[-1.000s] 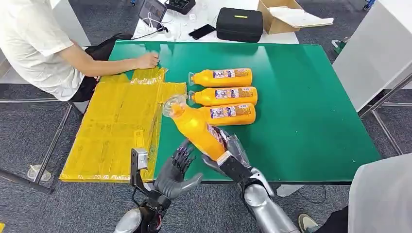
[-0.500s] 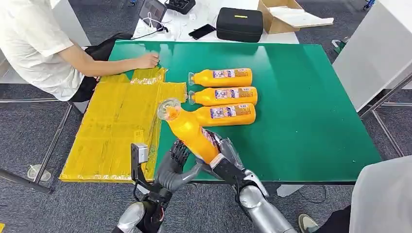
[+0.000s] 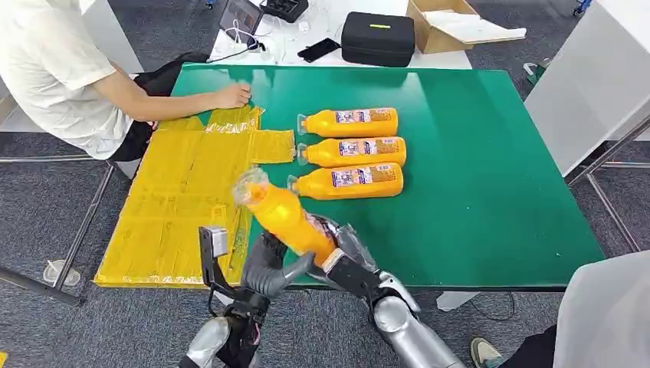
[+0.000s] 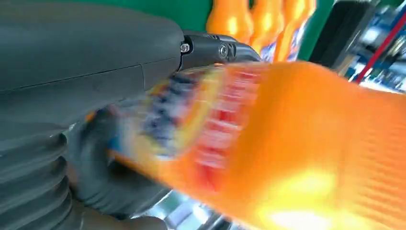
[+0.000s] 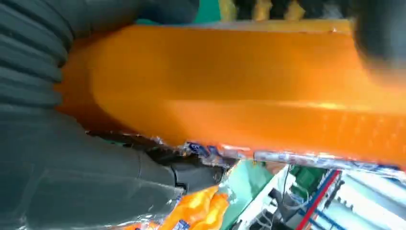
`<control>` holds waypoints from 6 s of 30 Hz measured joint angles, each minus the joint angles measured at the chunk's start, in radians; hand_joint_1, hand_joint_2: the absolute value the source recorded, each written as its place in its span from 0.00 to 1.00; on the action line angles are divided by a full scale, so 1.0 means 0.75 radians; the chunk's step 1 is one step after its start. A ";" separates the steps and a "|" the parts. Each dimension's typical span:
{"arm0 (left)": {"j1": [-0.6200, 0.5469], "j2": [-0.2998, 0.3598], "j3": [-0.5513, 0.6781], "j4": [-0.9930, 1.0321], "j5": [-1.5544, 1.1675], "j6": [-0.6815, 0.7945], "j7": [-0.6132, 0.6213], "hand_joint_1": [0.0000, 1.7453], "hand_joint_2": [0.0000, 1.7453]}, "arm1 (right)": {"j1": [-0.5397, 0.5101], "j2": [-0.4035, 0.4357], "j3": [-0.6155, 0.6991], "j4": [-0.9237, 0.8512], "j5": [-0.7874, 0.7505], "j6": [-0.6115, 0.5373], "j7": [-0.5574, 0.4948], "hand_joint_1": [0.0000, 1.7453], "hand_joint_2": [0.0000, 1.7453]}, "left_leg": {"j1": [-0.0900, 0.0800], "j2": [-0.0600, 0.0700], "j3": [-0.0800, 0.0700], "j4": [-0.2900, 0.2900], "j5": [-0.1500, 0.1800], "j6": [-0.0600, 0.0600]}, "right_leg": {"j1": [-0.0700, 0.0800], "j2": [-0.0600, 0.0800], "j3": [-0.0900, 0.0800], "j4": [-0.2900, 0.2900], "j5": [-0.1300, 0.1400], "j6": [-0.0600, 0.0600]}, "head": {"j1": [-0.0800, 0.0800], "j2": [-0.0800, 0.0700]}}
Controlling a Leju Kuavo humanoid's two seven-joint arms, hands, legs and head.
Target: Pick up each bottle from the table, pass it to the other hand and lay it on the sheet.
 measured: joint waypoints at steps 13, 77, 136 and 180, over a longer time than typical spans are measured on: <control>-0.021 -0.036 0.051 -0.017 0.030 0.125 -0.047 0.00 1.00 | 0.004 -0.020 0.090 -0.003 0.078 -0.017 0.034 1.00 1.00 | 0.000 0.000 0.000 0.000 0.000 0.000 | 0.000 0.000 0.000 0.000 0.000 0.000 | 0.000 0.000; 0.017 0.033 0.116 -0.160 -1.180 0.805 -0.139 1.00 1.00 | 0.239 0.201 -0.676 -0.561 -0.075 -0.779 -0.327 0.00 0.00 | 0.000 0.000 0.001 0.000 0.000 0.000 | 0.000 0.000 0.000 0.000 0.000 0.000 | 0.000 0.000; -0.696 0.194 0.165 1.017 -1.968 -0.105 0.298 0.00 1.00 | 0.206 0.250 -0.641 -0.391 -0.337 -0.715 -0.327 0.00 1.00 | 0.000 0.000 0.006 0.000 0.002 0.000 | 0.000 0.000 0.006 0.001 0.001 0.000 | 0.000 0.000; -0.136 0.030 0.106 0.126 -1.241 0.565 -0.140 0.00 1.00 | 0.104 0.125 -0.511 -0.122 0.577 -0.776 -0.165 0.00 1.00 | 0.000 -0.001 0.001 0.000 0.001 0.000 | 0.000 -0.001 0.003 0.000 0.000 0.000 | 0.001 0.001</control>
